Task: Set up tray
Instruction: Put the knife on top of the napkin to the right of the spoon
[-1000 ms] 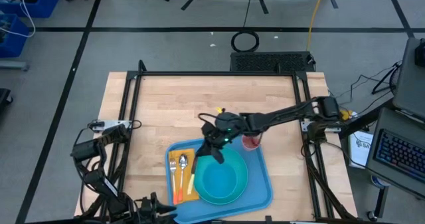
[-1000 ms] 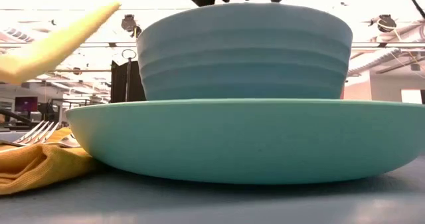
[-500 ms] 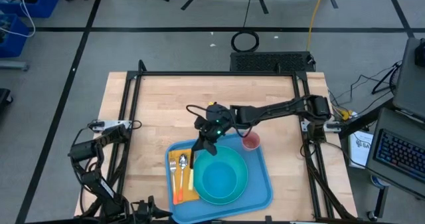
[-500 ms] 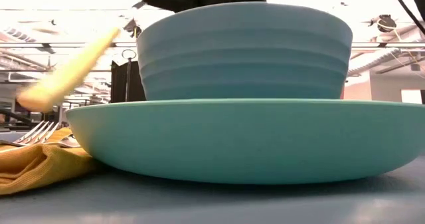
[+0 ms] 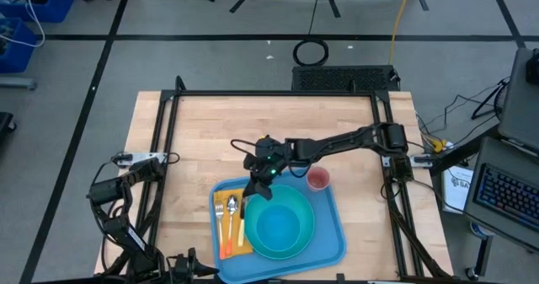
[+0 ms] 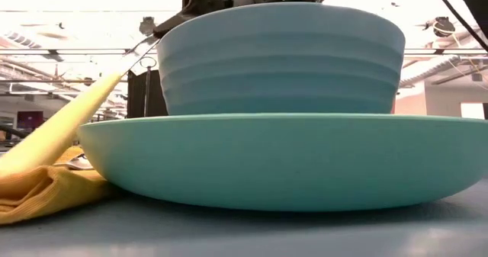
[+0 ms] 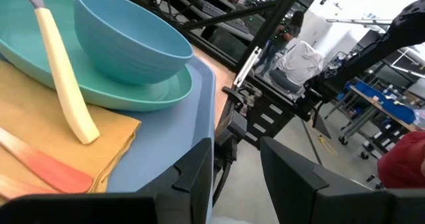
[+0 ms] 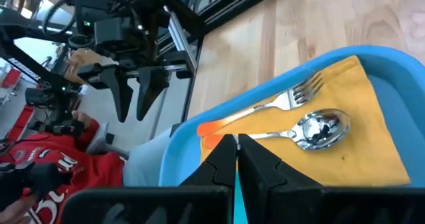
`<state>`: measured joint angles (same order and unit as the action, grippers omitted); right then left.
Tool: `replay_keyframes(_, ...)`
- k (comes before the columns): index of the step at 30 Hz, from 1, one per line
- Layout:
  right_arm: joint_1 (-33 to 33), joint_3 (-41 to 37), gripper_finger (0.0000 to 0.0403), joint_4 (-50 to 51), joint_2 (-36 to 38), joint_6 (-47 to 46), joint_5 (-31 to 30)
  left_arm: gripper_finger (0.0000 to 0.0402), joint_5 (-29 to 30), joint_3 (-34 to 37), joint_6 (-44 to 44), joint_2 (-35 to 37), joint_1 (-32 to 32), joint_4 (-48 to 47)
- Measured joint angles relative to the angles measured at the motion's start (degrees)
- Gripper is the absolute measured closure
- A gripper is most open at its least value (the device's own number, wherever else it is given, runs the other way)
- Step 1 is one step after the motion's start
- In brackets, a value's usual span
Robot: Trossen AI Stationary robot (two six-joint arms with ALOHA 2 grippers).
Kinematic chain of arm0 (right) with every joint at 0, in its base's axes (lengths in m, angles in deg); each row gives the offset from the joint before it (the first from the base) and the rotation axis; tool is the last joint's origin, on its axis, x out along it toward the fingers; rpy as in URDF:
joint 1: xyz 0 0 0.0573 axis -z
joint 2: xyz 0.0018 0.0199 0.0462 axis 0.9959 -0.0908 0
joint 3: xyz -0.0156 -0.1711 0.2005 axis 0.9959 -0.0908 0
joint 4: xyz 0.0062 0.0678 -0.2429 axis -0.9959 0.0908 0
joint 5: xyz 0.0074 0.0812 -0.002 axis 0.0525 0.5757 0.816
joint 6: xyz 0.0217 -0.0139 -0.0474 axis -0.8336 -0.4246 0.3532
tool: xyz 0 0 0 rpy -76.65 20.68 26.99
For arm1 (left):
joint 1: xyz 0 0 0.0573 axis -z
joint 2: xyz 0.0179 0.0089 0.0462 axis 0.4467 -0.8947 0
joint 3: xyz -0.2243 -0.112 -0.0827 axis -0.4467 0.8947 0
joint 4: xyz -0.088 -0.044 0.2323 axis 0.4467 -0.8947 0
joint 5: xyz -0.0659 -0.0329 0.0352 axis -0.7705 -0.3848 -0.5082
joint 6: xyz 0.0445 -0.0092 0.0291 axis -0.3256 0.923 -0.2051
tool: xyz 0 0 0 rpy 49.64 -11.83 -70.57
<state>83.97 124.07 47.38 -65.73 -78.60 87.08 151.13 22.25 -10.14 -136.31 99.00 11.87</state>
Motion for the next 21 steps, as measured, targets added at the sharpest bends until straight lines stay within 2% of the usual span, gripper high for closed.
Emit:
replay_keyframes(17,2.4,-0.2,0.0403,0.4,-0.2,-2.5,1.3,0.0268,-0.4,0.0,0.2,0.0,-0.1,0.0)
replay_keyframes(21,2.4,-1.0,0.0403,0.9,-0.2,-1.7,3.9,0.0268,-0.4,0.0,0.3,0.0,-0.1,0.0)
